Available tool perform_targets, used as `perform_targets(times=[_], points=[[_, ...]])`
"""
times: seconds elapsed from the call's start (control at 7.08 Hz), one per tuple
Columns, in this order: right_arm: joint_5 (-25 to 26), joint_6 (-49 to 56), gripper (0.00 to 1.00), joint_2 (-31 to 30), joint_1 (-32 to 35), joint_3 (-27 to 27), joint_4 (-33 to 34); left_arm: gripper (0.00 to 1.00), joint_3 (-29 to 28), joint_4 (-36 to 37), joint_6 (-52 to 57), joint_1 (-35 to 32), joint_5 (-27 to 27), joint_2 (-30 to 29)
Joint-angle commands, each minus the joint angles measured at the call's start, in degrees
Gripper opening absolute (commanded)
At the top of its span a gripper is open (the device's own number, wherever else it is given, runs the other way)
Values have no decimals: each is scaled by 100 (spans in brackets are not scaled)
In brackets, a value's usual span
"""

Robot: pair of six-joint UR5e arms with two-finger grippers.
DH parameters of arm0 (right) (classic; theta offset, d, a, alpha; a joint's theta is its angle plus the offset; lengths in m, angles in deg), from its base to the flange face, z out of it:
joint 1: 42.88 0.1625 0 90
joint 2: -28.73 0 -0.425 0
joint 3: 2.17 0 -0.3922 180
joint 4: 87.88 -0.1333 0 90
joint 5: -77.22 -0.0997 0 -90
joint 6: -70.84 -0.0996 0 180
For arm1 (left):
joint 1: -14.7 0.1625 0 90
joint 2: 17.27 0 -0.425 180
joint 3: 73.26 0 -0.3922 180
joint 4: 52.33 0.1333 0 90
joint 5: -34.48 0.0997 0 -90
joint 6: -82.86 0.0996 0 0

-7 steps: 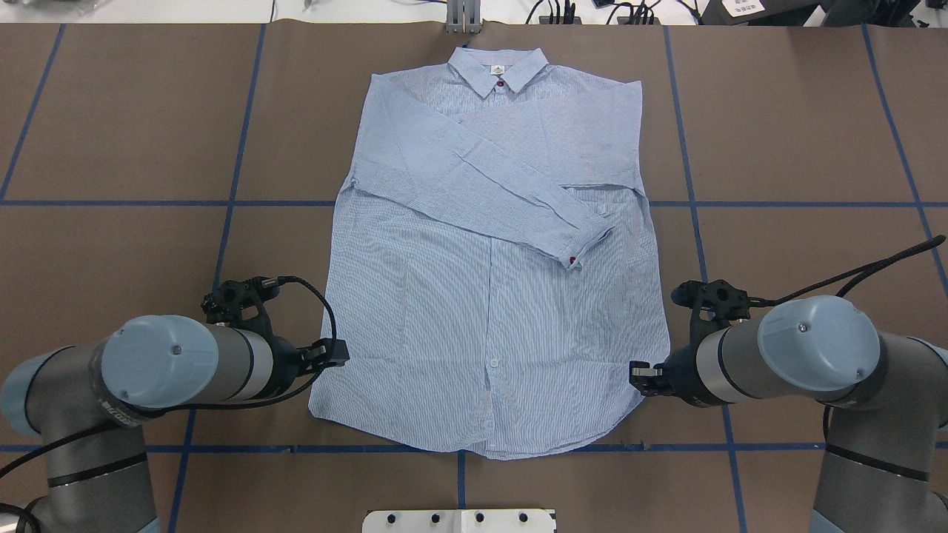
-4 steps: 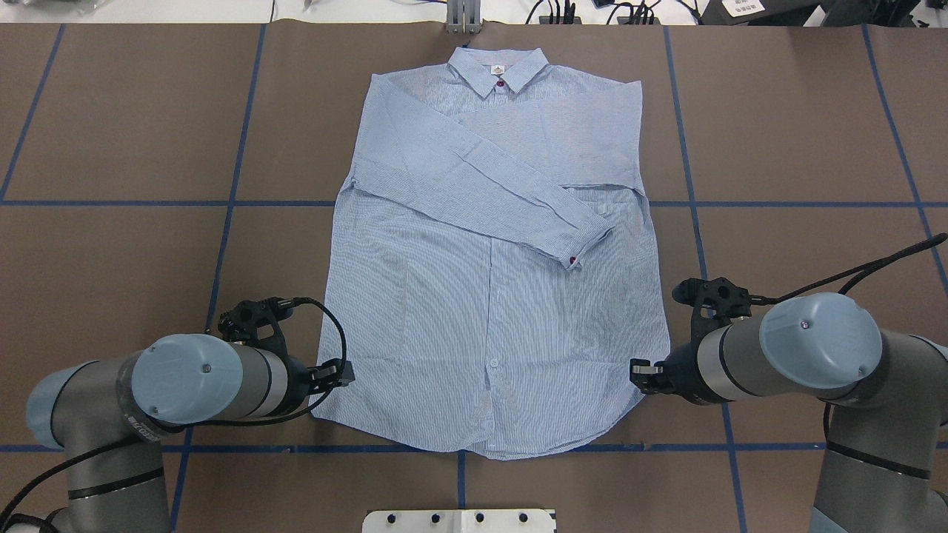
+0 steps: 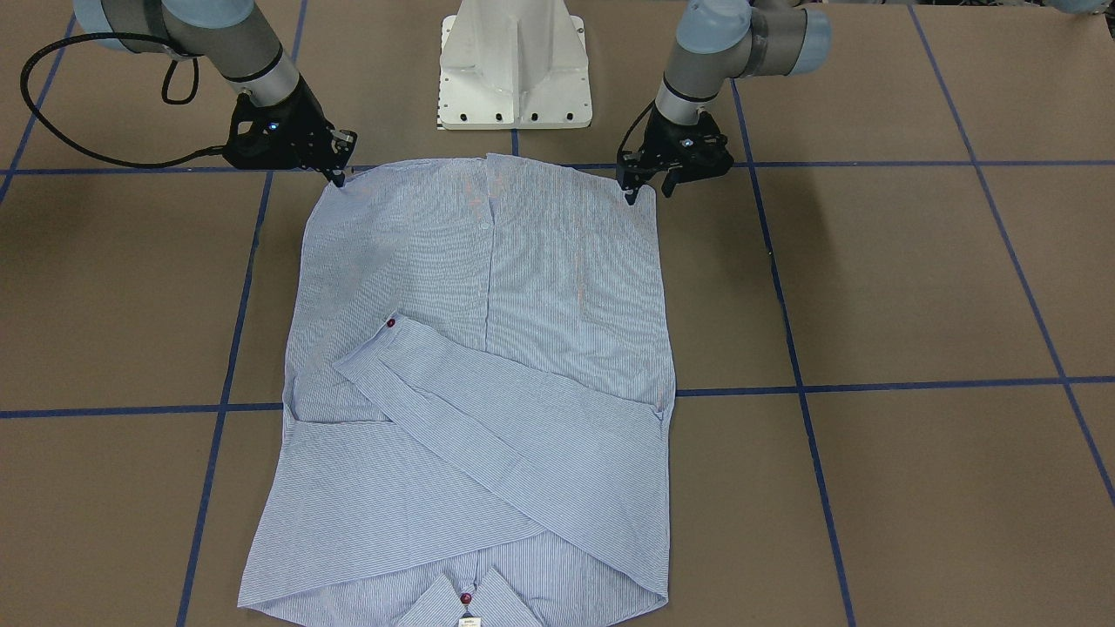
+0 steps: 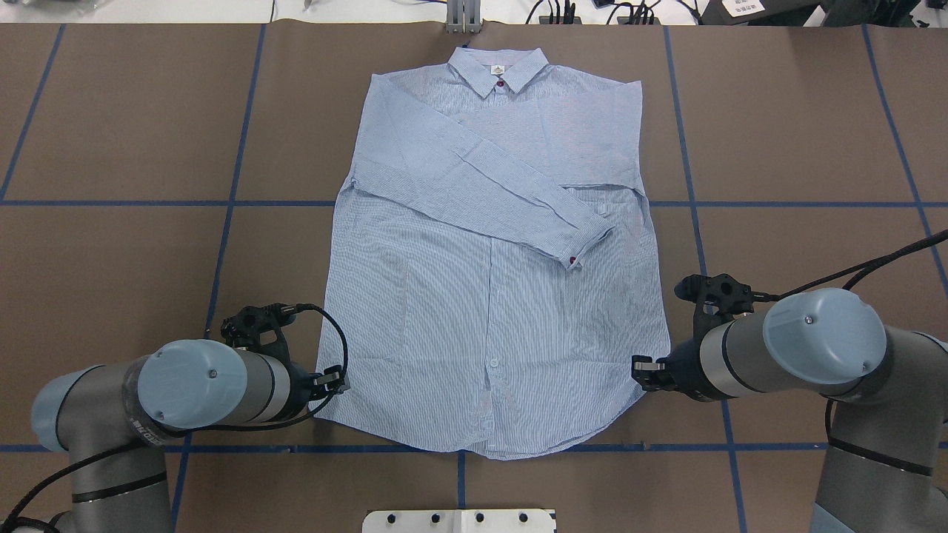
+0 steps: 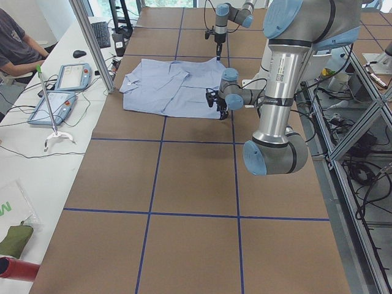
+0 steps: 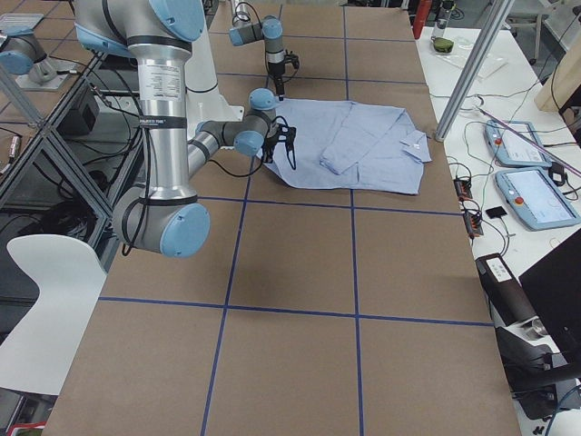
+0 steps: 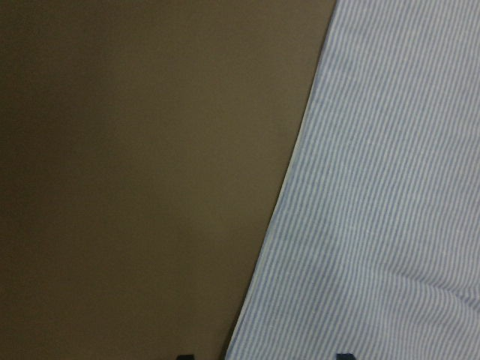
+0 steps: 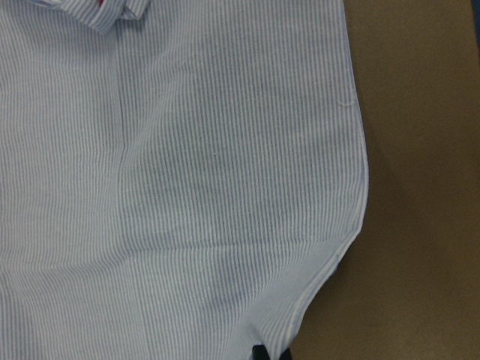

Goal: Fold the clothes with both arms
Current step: 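Lower both grippers and pinch the hem corners nearest the robot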

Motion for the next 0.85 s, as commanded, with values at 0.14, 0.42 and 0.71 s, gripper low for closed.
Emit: perform_targets(times=[0.14,0.42,0.71], points=[[-8,0,0,-1,28,34,7,65,-25,246,0,19,-1,-57],[-16,0,0,-1,54,34,7,62,-24,247,0,19,-1,-75],[-174,0,0,-9,151,34,7,51,-33,247,0,19,-10,-75]])
